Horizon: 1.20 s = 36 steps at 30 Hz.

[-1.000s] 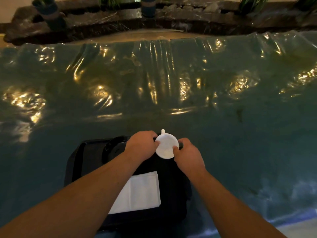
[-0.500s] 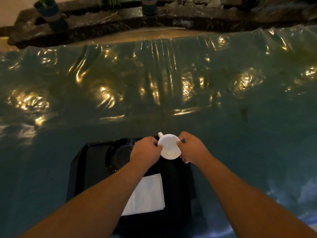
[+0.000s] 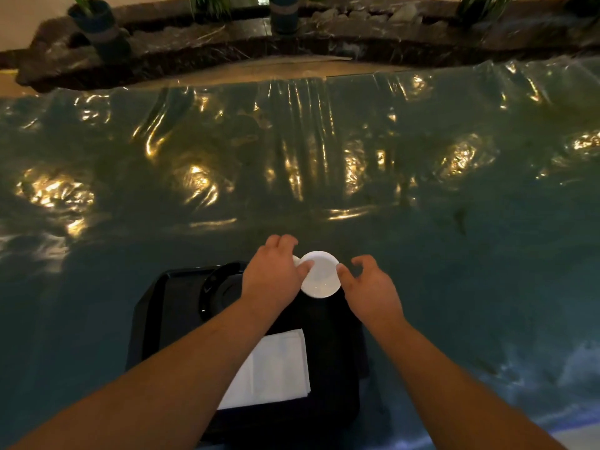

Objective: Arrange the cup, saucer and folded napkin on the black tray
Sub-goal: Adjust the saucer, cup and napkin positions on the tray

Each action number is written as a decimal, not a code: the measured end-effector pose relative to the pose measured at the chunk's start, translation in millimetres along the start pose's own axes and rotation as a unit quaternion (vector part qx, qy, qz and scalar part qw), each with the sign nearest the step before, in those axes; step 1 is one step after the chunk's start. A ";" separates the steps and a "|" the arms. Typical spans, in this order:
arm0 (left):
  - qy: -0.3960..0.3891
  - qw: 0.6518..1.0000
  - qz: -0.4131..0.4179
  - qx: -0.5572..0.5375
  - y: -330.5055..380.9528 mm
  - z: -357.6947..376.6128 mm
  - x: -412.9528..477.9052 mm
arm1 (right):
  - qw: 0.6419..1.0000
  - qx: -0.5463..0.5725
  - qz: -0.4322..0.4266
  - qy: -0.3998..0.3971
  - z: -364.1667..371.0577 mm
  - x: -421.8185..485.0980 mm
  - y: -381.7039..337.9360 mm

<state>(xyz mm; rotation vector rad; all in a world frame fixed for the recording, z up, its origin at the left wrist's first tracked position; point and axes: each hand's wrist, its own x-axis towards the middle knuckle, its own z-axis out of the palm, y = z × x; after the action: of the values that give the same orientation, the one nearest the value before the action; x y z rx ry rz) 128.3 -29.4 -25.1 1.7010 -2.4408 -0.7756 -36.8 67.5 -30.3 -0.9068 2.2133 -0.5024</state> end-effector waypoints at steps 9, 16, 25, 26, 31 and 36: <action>-0.149 0.982 -0.036 0.113 4.3 4.2 19.4 | 0.994 0.066 0.048 -0.076 9.4 10.4 1.4; -0.143 0.984 -0.102 0.034 -2.1 10.9 3.7 | 0.997 -0.007 0.003 -0.077 -3.8 35.5 -14.0; -0.154 0.981 -0.074 0.086 3.4 -4.7 17.1 | 0.995 -0.089 -0.046 0.004 2.4 18.5 -16.5; -0.146 0.984 -0.073 0.073 4.4 -7.5 19.5 | 0.994 -0.096 -0.051 0.000 4.0 13.8 -14.1; -0.181 0.978 -0.083 0.059 6.3 -8.9 23.0 | 0.998 -0.042 -0.034 -0.026 10.2 12.9 -9.6; -0.185 0.964 -0.167 -0.091 0.6 -1.1 7.9 | 0.992 -0.084 -0.085 -0.035 5.5 32.5 -19.3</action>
<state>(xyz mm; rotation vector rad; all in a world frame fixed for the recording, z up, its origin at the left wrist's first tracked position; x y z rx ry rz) 125.0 -36.7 -25.7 2.0787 -2.2136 -1.4268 -40.9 30.2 -37.7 -1.1904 2.1503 -0.3601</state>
